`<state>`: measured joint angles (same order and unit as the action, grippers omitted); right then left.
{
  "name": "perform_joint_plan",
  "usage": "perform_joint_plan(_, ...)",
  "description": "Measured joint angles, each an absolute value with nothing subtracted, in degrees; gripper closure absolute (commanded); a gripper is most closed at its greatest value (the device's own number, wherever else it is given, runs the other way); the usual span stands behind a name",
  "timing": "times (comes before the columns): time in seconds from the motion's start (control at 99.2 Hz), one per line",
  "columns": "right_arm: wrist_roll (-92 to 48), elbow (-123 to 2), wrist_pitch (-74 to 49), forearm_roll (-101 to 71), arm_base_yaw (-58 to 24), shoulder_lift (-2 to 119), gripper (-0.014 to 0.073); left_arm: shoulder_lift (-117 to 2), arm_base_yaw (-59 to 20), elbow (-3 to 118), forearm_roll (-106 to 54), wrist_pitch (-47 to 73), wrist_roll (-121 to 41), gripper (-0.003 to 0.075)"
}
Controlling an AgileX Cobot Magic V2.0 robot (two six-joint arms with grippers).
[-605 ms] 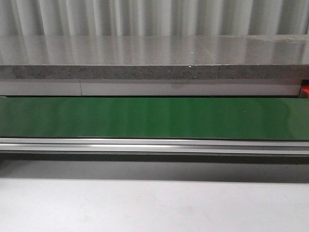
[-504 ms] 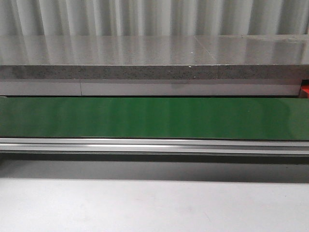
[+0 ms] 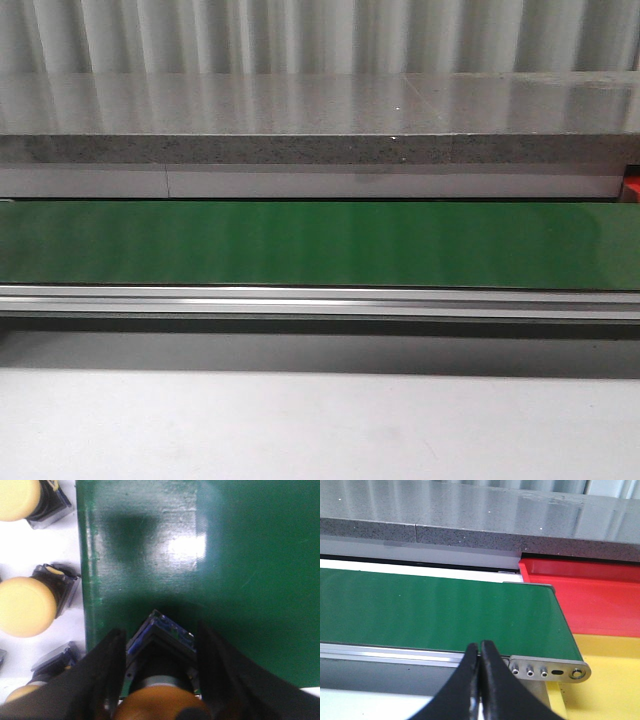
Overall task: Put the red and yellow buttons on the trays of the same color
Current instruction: 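Lower the yellow button onto the belt and open the left gripper, then grasp a red button from the pile with the left gripper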
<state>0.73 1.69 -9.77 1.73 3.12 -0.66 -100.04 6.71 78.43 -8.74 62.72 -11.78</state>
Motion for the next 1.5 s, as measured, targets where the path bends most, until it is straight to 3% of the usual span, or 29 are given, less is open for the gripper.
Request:
perform_joint_plan(0.131,0.73,1.69,-9.77,1.73,3.12,-0.66,0.0660,-100.46,6.71,78.54,-8.87,62.41,-11.78,0.0290)
perform_joint_plan(0.222,0.73,1.69,-9.77,1.73,3.12,-0.66,0.0660,-100.46,6.71,79.07,-9.42,62.16,-11.78,0.0237)
perform_joint_plan(0.655,0.73,1.69,-9.77,1.73,3.12,-0.66,0.0660,-97.76,6.71,89.56,-19.40,66.59,-16.80,0.0232)
perform_joint_plan(1.028,0.73,1.69,-9.77,1.73,3.12,-0.66,0.0660,-95.50,7.57,89.53,-4.55,70.96,-13.32,0.0232)
perform_joint_plan(1.502,0.73,1.69,-9.77,1.73,3.12,-0.66,0.0660,-94.79,22.81,77.26,-2.44,70.85,-8.46,0.0232)
